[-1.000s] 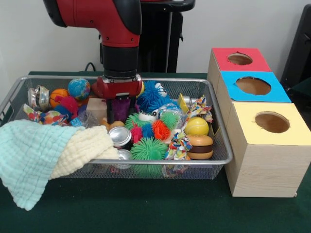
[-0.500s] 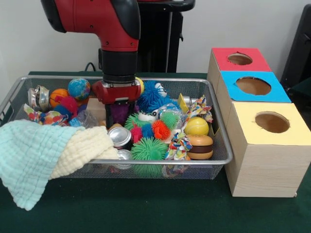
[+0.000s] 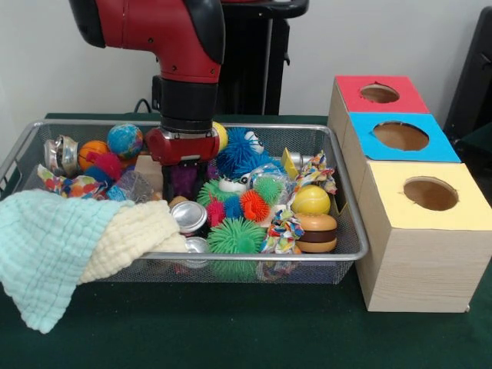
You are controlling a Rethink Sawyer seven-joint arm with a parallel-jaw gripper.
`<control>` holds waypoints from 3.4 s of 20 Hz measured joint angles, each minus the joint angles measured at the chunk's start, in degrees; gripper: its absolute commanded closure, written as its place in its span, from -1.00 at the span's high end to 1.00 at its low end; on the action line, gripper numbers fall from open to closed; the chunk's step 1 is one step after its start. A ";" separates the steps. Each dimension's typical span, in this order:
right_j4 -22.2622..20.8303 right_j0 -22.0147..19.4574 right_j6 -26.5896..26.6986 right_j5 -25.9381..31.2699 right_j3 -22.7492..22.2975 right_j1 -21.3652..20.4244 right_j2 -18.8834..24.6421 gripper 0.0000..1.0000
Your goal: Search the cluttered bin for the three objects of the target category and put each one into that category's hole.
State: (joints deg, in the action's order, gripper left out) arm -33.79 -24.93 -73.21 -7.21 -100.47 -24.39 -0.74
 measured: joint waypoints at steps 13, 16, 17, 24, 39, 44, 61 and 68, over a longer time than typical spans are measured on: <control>-1.67 1.78 0.00 -0.80 2.54 1.01 -2.43 -1.00; -1.92 1.75 0.00 -0.81 2.53 1.00 -2.41 -1.00; -1.92 1.73 0.00 -0.81 2.53 0.99 -2.41 -1.00; -1.94 -0.35 0.00 -0.07 1.95 -0.09 -1.07 -1.00; 13.02 -7.69 0.00 26.99 -7.42 -15.83 9.95 -1.00; 19.46 -8.83 0.00 28.63 -10.09 -18.58 14.50 -1.00; 31.49 -14.88 0.00 25.94 -23.69 -18.81 28.67 -1.00; 32.48 -16.43 0.00 21.07 -28.67 -16.90 33.70 -1.00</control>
State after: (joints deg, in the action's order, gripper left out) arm -1.30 -41.37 -73.21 13.86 -129.14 -41.29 32.96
